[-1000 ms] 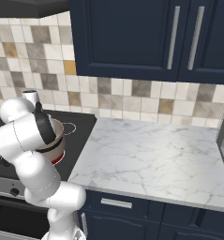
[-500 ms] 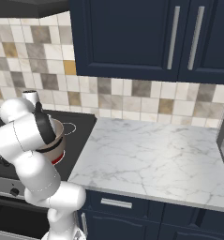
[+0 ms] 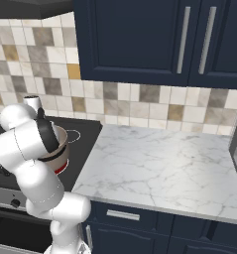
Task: Turn on the burner for the pot on the stove. Wait thirty seconds for the pot to heat up. Then add the mushroom to the pot.
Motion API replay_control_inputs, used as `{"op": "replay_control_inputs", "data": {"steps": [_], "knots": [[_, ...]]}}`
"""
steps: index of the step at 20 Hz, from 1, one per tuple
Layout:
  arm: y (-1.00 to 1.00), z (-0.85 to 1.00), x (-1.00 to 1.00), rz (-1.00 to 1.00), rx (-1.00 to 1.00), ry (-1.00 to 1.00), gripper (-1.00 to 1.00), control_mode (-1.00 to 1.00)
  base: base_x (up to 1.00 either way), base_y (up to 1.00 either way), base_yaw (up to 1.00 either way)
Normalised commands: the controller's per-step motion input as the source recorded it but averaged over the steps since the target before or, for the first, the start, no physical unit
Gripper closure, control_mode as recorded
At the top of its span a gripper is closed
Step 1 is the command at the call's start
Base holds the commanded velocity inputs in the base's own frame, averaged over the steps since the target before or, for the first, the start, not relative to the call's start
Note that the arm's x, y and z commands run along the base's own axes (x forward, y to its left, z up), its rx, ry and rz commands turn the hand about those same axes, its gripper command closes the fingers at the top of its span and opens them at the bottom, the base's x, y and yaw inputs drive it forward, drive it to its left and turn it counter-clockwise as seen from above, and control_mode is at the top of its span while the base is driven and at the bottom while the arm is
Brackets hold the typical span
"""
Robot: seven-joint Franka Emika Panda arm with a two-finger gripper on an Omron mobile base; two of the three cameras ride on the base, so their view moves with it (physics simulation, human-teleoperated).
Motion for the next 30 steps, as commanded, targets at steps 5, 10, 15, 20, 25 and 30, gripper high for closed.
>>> {"op": "replay_control_inputs", "data": {"steps": [5,10,15,20,25,30], "knots": [[0.00,0.00,0.00,0.00,0.00,0.00,1.00,-1.00,0.00,0.00,0.00],[0.00,0.00,0.00,0.00,0.00,0.00,1.00,-1.00,0.00,0.00,0.00],[0.00,0.00,0.00,0.00,0.00,0.00,1.00,-1.00,0.00,0.00,0.00],[0.00,0.00,0.00,0.00,0.00,0.00,1.00,-1.00,0.00,0.00,0.00],[0.00,0.00,0.00,0.00,0.00,0.00,1.00,-1.00,0.00,0.00,0.00],[0.00,0.00,0.00,0.00,0.00,0.00,1.00,-1.00,0.00,0.00,0.00]]}}
